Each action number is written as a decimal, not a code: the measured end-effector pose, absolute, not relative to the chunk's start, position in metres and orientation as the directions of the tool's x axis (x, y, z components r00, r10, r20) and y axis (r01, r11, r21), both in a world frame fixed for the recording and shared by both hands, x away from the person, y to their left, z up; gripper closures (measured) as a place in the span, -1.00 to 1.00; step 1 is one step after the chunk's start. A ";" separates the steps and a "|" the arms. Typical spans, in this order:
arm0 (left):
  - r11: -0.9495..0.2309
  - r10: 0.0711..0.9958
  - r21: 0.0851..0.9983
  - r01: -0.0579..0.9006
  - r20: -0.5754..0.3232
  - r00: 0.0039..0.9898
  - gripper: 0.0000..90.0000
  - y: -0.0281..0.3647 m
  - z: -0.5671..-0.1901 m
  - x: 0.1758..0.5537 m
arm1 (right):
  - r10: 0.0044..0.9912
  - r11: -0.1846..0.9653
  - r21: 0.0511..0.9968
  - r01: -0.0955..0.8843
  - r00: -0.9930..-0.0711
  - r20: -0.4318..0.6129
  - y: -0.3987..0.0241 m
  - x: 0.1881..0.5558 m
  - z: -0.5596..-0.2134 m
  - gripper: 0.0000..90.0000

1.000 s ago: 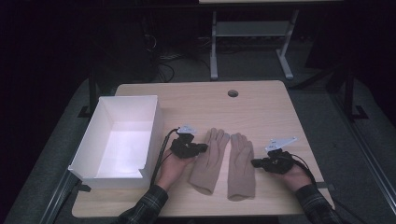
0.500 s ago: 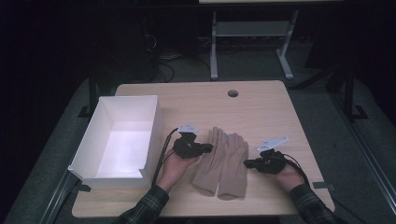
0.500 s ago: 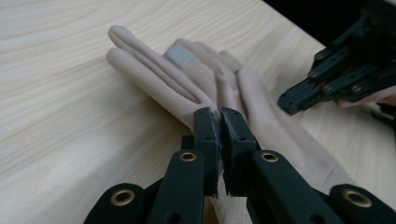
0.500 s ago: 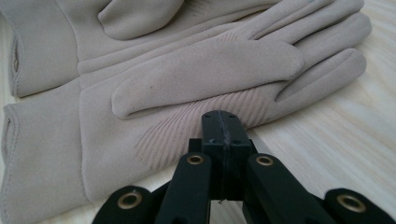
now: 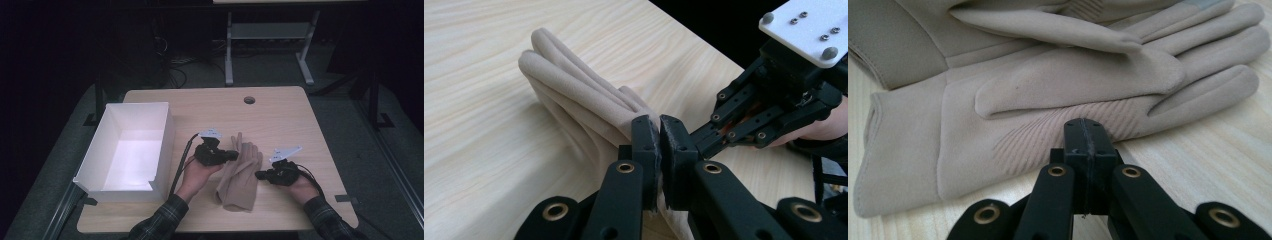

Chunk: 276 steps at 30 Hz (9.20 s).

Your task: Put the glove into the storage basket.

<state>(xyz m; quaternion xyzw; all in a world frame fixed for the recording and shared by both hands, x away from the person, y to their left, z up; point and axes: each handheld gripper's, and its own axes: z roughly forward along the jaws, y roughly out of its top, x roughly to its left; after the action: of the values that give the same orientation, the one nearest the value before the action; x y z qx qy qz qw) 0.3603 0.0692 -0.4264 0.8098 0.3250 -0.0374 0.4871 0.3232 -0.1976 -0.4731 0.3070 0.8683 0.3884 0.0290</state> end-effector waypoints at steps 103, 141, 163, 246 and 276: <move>-0.729 0.413 0.596 0.336 -0.008 0.911 -0.70 0.056 -0.459 0.357 | 0.793 0.390 0.731 0.559 -0.607 0.042 -0.249 0.345 -0.482 -0.59; -0.683 0.404 0.582 0.441 -0.202 0.892 0.53 0.060 -0.433 0.353 | 0.796 0.389 0.730 0.562 -0.604 0.041 -0.249 0.345 -0.482 -0.59; -0.636 0.441 0.622 0.455 -0.190 0.877 0.53 0.075 -0.350 0.353 | 0.796 0.386 0.732 0.562 -0.604 0.044 -0.248 0.345 -0.482 -0.59; -0.359 0.857 0.591 0.722 -0.096 0.506 0.52 0.313 -0.407 0.370 | 0.798 0.386 0.730 0.564 -0.601 0.042 -0.248 0.345 -0.482 -0.59; -0.362 0.852 0.586 0.725 -0.109 0.513 -0.51 0.308 -0.413 0.377 | 0.800 0.386 0.729 0.565 -0.599 0.040 -0.248 0.344 -0.482 -0.59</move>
<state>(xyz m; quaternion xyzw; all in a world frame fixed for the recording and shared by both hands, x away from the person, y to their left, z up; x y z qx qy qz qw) 0.3773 0.3082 -0.4133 0.8181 0.4817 0.1072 0.2951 0.3445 -0.2480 -0.4820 0.4178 0.8167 0.3638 0.1613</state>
